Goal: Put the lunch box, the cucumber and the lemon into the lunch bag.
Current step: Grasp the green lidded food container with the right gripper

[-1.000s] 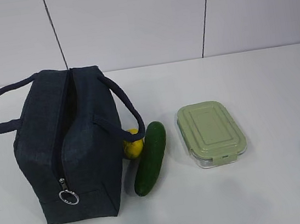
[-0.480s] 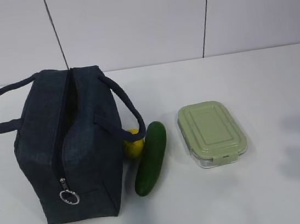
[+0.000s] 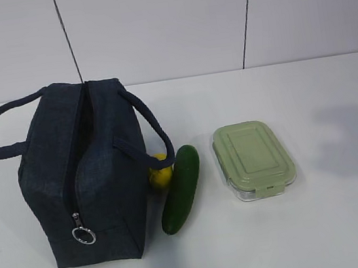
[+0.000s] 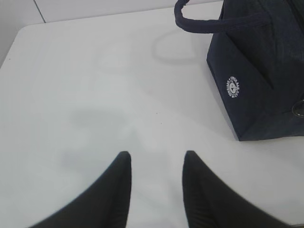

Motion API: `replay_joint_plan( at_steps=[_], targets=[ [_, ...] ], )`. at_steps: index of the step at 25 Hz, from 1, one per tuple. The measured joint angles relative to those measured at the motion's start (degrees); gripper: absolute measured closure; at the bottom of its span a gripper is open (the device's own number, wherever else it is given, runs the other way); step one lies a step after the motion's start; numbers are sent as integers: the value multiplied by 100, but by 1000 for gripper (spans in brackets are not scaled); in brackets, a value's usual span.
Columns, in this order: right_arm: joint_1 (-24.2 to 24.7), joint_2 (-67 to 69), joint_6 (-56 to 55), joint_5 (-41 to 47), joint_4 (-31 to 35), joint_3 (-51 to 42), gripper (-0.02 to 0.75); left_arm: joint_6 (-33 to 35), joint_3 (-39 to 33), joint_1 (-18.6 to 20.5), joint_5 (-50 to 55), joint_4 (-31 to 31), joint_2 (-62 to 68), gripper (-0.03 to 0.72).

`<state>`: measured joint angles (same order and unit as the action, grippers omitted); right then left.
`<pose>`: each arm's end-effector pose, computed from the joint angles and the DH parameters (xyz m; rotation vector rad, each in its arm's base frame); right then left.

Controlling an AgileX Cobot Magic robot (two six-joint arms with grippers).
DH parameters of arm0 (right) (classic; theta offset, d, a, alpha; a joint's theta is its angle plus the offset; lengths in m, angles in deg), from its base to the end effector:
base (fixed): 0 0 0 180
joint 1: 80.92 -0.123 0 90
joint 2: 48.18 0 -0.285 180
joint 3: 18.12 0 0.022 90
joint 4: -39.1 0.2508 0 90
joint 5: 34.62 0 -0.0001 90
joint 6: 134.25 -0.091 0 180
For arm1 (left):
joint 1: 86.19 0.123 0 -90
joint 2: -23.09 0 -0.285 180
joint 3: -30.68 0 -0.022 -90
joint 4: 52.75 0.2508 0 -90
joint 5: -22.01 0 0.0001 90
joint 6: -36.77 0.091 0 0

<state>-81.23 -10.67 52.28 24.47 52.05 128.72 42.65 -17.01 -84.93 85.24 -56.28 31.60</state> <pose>0.0724 0.0179 0.3439 -0.1057 2.2452 0.2227 -0.0065 -0.0051 0.2783 0.0885 2.0810 0.0017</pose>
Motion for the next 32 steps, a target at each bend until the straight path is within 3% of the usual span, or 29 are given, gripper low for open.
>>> replay_joint_plan(
  at_steps=[5,10,16,21,28,32],
  targets=[
    [0,833,60,0,68,407,319,0,0,0,0,0,0,424],
    [0,1741,762,-49,904,665,319,0,0,0,0,0,0,424],
    [97,2493,1349,-99,1314,848,319,0,0,0,0,0,0,424],
    [836,3090,2288,259,2256,989,319,0,0,0,0,0,0,424],
    [2049,4388,4139,984,4396,1035,319,0,0,0,10,0,0,424],
    [2163,5353,4418,984,4398,1176,319,0,0,0,10,0,0,424]
  ],
)
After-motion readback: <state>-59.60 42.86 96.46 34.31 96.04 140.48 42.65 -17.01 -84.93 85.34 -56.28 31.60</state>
